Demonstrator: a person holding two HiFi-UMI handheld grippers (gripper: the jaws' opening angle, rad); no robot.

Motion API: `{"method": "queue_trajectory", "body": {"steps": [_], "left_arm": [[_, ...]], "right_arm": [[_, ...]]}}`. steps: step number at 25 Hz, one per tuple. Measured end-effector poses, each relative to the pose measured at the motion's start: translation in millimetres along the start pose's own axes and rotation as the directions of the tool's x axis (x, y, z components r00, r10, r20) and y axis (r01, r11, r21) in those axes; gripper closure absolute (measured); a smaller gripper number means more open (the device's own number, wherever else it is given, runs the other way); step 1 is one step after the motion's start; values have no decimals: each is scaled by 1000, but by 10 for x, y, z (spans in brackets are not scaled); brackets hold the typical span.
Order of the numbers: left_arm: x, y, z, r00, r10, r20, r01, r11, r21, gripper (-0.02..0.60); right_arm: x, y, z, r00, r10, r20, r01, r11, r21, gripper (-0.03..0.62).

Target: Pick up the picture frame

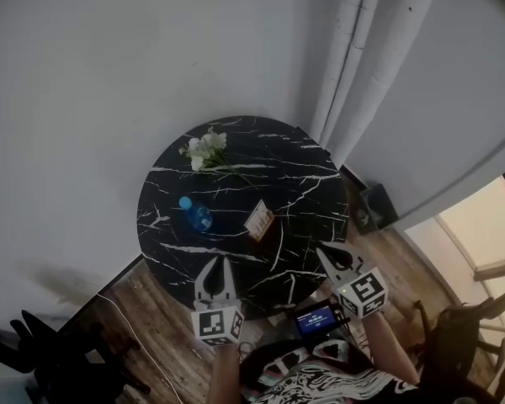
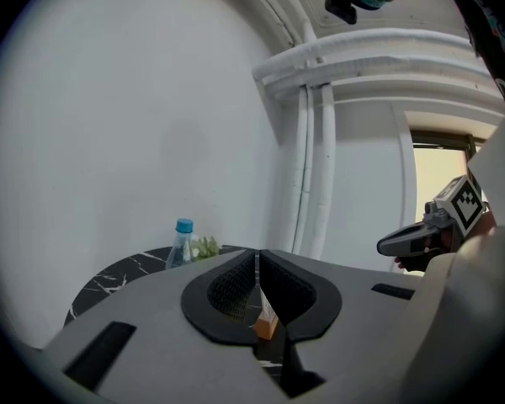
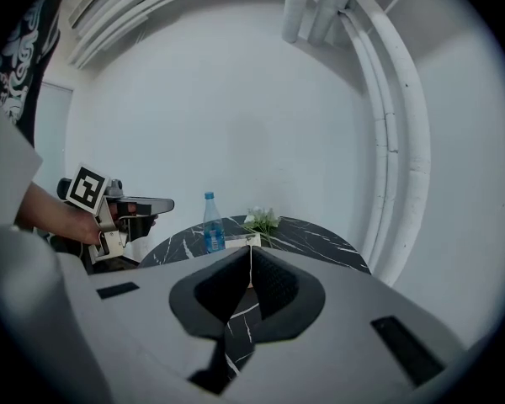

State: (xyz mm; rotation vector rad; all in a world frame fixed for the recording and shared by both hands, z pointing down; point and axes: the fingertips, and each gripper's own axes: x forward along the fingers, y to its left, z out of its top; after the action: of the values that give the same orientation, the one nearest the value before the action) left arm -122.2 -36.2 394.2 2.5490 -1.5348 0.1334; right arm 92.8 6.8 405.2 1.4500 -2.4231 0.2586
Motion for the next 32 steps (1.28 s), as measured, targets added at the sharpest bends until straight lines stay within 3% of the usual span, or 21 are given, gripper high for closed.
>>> {"method": "queue_trajectory", "body": {"steps": [12,17,28,32], "left_arm": [[64,-9,-189,999,-9,-36,8,1000,-19,568],[278,-13,-411,995,-39,-89,36,999,-36,568],[591,-155,-929,970,-98,-222,82,994,-78,563],[709,-190,-1163,956,-112,-273,88,991,-98,500]], "right_arm": [[341,-203,-87,999,17,-44,-17,1000,-7,574],[648,-314,-69,998,57,-39,-57,998,9,574],[1191,-466,-392,976,167,-140,-167,986,17,574],[1349,-511,-443,969,228,-92,-226,974,30,574]]}}
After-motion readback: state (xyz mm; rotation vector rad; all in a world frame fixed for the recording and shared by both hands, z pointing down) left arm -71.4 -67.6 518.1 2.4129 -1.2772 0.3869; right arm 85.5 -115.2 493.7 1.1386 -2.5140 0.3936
